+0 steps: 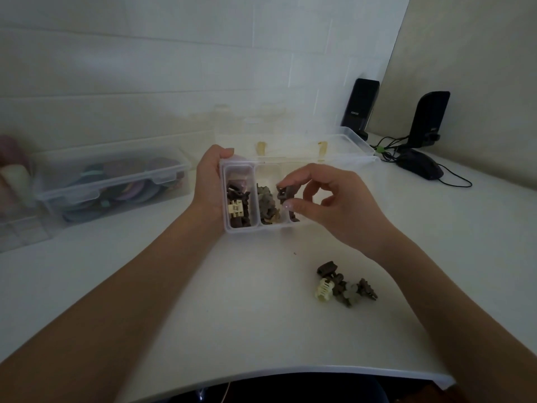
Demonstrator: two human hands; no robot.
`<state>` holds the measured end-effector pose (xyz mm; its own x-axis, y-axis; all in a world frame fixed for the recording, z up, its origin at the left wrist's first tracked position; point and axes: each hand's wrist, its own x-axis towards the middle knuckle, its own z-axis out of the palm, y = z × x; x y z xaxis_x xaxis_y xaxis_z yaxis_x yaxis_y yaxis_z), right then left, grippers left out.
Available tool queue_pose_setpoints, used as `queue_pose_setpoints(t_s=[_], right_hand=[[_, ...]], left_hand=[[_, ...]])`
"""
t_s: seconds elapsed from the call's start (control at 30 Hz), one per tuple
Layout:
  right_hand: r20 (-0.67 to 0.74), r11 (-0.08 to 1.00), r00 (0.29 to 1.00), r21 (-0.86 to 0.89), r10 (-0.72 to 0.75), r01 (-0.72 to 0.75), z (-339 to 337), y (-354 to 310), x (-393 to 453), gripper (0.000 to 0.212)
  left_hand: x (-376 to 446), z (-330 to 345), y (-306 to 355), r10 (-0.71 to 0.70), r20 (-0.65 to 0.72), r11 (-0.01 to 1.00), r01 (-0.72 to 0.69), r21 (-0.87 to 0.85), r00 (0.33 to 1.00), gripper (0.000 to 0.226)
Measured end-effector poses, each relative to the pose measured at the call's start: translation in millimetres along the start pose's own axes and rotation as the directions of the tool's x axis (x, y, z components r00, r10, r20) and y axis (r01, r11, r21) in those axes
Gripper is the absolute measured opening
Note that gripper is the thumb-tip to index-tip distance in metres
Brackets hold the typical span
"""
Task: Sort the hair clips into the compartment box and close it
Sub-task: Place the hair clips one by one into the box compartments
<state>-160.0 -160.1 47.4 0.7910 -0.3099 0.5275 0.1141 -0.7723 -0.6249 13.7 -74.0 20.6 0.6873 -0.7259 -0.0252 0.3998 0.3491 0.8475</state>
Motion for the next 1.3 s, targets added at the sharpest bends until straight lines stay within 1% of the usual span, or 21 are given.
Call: queue_pose_setpoints(t_s=[0.03,0.1,0.17,0.2,0.23,0.3,0.37,0.47,0.6,0.67,0.77,0.83,0.9,0.93,1.0,1.07,1.1,1.17,1.2,1.23,1.3], right_hand=[[-0.02,1.0,1.0,-0.009,-0.01,0.01,1,0,0,0.022],[-0.078,0.999,0.996,-0.004,-0.038,0.038,3,-1,-1,0.026],[-0.146,0.997,0.986,-0.015,-0.076,0.075,6,-3,-2,0.027],[-0.168,0.995,0.981,-0.037,-0.099,0.094,9,-3,-2,0.024],[-0.176,0.991,0.977,-0.081,-0.122,0.109,12,-3,-2,0.02],[-0.171,0.953,0.967,-0.272,-0.186,0.135,21,1,0,0.012],[-0.164,0.877,0.953,-0.454,-0.256,0.157,28,8,3,0.01],[-0.148,0.815,0.941,-0.553,-0.304,0.176,29,13,7,0.014],[-0.039,0.721,0.949,-0.66,-0.314,0.211,26,14,8,0.025],[-0.001,0.707,0.956,-0.674,-0.293,0.215,28,13,7,0.032],[0.041,0.728,0.96,-0.643,-0.276,0.237,29,12,4,0.036],[0.001,0.801,0.958,-0.548,-0.288,0.242,25,11,2,0.031],[-0.042,0.869,0.956,-0.428,-0.292,0.247,19,9,1,0.021],[-0.046,0.893,0.96,-0.381,-0.278,0.24,15,8,1,0.017],[-0.025,0.948,0.984,-0.273,-0.179,0.165,5,5,-1,0.012],[0.084,0.995,0.996,-0.102,-0.006,0.014,-9,2,-1,0.014],[0.186,0.998,0.981,-0.041,0.062,-0.055,-16,1,-2,0.015],[0.416,0.99,0.898,-0.05,0.141,-0.132,-26,1,-2,0.014],[0.514,0.982,0.837,-0.093,0.187,-0.162,-29,0,-2,0.017],[0.594,0.969,0.765,-0.147,0.248,-0.201,-31,0,-3,0.027],[0.677,0.923,0.628,-0.262,0.384,-0.282,-35,0,-5,0.046]], left_hand=[[1,0,0,0.0,0.001,1.0,0.0,0.013,1.0,0.03],[-4,4,3,-0.029,0.012,0.998,0.028,0.057,0.999,0.024],[-8,7,4,0.009,-0.014,0.994,-0.007,0.112,1.0,0.026],[-6,7,3,0.016,-0.027,0.998,-0.014,0.058,1.0,0.033],[-5,6,1,0.019,0.023,1.0,-0.019,-0.007,1.0,0.042],[-10,15,-2,0.018,0.09,0.997,-0.01,-0.079,0.996,0.047],[-12,20,-2,-0.012,0.097,0.995,0.021,-0.096,0.995,0.049],[-14,20,-1,-0.075,0.133,0.988,0.091,-0.124,0.988,0.044],[-18,20,-1,-0.095,0.127,0.988,0.109,-0.107,0.987,0.038],[-19,21,-1,-0.052,0.121,0.993,0.064,-0.095,0.991,0.049],[-24,26,0,-0.063,0.163,0.99,0.083,-0.114,0.985,0.064],[-23,25,1,-0.075,0.142,0.986,0.095,-0.14,0.987,0.053],[-20,22,1,-0.044,0.081,0.991,0.053,-0.121,0.996,0.033],[-19,20,1,-0.023,0.056,0.994,0.029,-0.105,0.998,0.03],[-15,16,1,-0.003,0.03,0.997,0.006,-0.082,1.0,0.035],[-12,13,2,-0.013,0.031,0.997,0.015,-0.078,0.999,0.046],[-12,13,4,-0.01,0.026,0.997,0.011,-0.071,1.0,0.049],[-11,10,5,0.012,-0.026,0.999,-0.013,-0.046,1.0,0.045],[-11,9,6,0.022,-0.05,0.999,-0.024,-0.035,0.999,0.04],[-11,8,7,0.025,-0.063,0.999,-0.027,-0.034,0.998,0.037],[-12,8,8,0.018,-0.059,0.998,-0.021,-0.061,0.998,0.036]])
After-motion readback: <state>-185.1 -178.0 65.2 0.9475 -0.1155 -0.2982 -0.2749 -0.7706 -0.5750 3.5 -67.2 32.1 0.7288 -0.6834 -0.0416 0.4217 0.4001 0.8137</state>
